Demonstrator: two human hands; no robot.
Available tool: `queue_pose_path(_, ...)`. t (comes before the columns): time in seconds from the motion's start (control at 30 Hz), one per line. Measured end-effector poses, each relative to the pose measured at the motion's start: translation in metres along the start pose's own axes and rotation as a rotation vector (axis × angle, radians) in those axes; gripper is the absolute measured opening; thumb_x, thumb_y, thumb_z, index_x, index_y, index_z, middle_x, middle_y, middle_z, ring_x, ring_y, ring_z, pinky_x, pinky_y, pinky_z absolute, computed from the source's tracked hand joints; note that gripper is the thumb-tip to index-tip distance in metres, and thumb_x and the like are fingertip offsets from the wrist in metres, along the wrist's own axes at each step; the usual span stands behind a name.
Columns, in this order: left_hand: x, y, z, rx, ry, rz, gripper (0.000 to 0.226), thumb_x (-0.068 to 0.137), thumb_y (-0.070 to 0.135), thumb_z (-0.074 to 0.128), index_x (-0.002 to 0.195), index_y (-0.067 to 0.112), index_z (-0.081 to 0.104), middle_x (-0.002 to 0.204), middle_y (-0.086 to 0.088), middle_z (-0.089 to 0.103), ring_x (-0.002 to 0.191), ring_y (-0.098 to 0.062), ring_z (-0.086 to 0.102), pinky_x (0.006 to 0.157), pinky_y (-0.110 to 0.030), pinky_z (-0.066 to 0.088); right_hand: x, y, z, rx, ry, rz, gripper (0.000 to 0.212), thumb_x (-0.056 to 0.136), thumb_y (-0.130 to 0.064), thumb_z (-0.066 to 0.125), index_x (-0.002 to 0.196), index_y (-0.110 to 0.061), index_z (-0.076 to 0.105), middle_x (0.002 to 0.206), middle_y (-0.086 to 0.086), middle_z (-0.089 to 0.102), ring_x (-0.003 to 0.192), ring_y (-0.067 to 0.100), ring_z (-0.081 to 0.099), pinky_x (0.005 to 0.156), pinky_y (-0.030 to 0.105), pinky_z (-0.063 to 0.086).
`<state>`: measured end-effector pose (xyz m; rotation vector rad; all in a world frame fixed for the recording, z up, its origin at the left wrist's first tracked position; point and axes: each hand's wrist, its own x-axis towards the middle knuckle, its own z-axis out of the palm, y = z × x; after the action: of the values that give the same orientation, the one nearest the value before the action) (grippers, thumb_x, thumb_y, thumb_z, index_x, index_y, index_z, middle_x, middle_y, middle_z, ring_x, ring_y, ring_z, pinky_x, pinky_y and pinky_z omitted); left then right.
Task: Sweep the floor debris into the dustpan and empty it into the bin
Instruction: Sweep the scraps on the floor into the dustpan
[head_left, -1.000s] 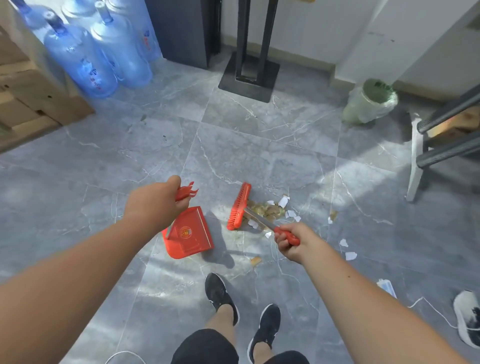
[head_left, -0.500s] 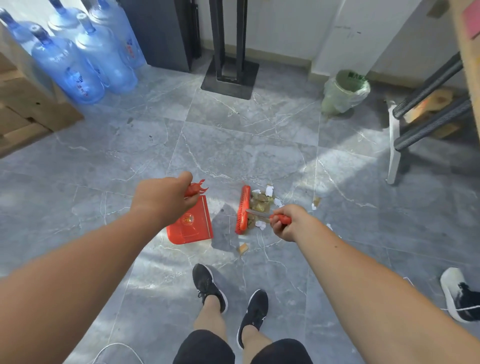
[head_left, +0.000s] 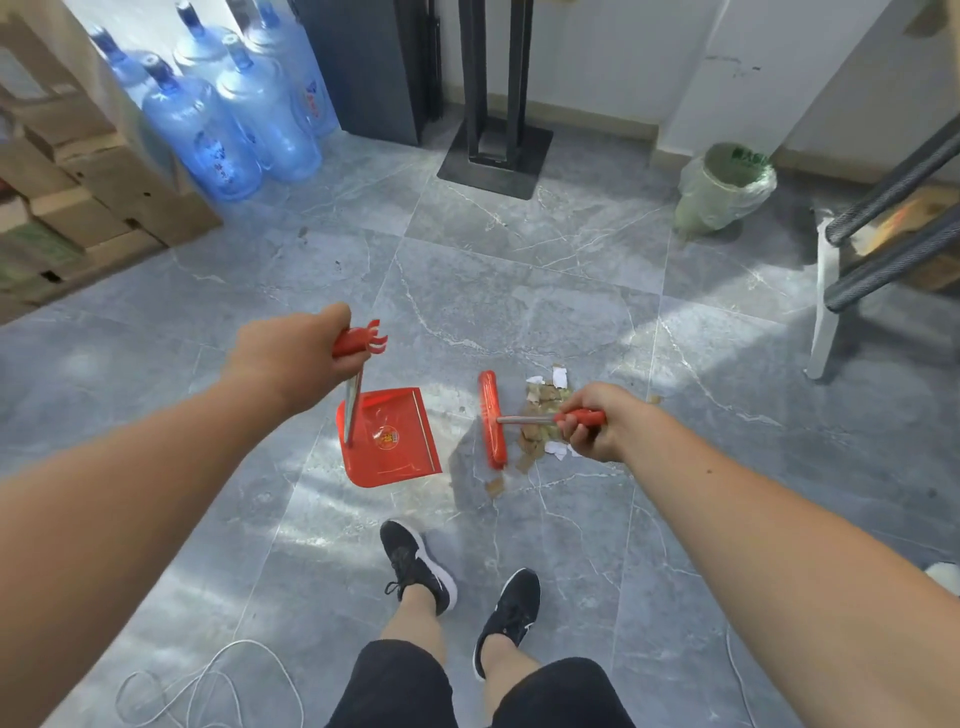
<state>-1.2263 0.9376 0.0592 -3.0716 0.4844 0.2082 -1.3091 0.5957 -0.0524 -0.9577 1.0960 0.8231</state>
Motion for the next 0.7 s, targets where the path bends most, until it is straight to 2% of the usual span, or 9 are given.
queue_pose_path(0.13,-0.015,-0.019,-0.011,0.017,-0.014,-0.066,0.036,0.09,0.054,0.059,0.087,0.022,0.045,0.071,-0.001,0.06,0.066,-0.031,0.058,0.059,-0.033,0.044,0.003,0.002,0.031,-0.145,0.005,0.052,0.017,0.1,-0.006,0.044,0.088,0.002,0.053,0.066,0.008,0.044,0.027,0.009,0.043,0.028,0.01,0.032)
queue_pose_path(0.43,-0.041,-0.072,-0.018,0.062,-0.033,-0.142,0.039,0.088,0.059,0.059,0.082,0.024,0.042,0.065,0.002,0.053,0.061,-0.028,0.051,0.058,-0.032,0.042,0.034,0.046,0.1,-0.258,-0.12,0.192,0.014,0.099,-0.007,0.048,0.094,0.004,0.055,0.066,0.006,0.046,0.032,0.008,0.045,0.031,0.012,0.034)
queue_pose_path(0.7,-0.039,-0.062,0.003,0.039,-0.077,-0.052,0.041,0.088,0.062,0.058,0.081,0.025,0.041,0.06,0.007,0.05,0.056,-0.025,0.054,0.051,-0.029,0.037,0.033,0.069,0.056,-0.339,0.011,0.271,0.016,0.098,-0.009,0.053,0.09,0.003,0.059,0.058,0.01,0.054,0.031,0.008,0.045,0.031,0.012,0.035)
